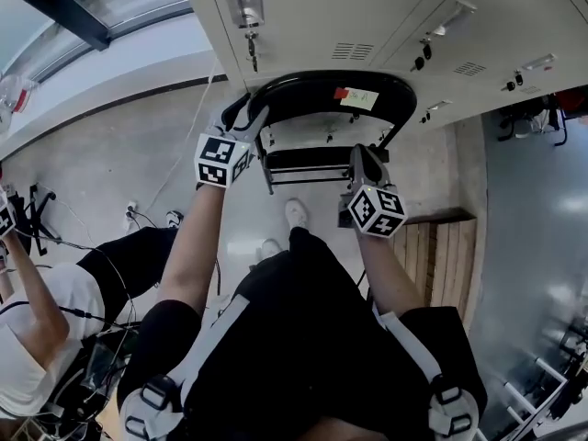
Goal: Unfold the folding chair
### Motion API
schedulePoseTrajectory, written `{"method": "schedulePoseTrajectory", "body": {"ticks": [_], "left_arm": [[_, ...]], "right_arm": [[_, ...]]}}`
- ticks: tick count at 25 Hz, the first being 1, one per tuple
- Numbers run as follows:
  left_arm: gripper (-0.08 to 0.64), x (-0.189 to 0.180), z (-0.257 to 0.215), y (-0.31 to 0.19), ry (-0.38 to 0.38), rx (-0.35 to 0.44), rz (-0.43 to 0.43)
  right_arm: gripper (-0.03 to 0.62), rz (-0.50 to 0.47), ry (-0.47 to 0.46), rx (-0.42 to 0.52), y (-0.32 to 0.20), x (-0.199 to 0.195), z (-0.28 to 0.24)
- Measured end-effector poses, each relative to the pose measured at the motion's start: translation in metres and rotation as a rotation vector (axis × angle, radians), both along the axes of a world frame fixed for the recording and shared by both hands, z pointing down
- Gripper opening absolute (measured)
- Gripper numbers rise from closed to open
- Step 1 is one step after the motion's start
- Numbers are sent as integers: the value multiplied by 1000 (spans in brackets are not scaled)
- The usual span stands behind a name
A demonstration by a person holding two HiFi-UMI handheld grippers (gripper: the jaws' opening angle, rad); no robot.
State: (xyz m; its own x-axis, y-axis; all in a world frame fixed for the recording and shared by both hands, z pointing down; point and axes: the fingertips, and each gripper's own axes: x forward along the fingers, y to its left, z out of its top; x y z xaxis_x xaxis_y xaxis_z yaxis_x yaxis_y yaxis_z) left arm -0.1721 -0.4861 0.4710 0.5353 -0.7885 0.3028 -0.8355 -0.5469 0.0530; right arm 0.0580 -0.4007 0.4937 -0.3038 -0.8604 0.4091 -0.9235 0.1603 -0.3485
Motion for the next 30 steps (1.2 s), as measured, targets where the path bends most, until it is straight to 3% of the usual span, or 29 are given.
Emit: {"method": "schedulePoseTrajectory", "body": {"ticks": [7, 13, 19, 22, 30], "left_arm": [[204, 2, 37, -10, -73, -96, 90], [206, 3, 39, -14, -85, -91, 159], [224, 15, 37, -18, -59, -120, 313], [235, 20, 38, -19, -100, -122, 361], [230, 21, 41, -20, -143, -81, 292]], "right_arm": [[5, -17, -9, -41, -4, 6, 13], [6, -24, 3, -66, -5, 4, 22], [5, -45, 12, -82, 1, 1, 26], [5, -26, 7, -90, 7, 7, 29], [5, 17, -11, -143, 28, 24, 45]]}}
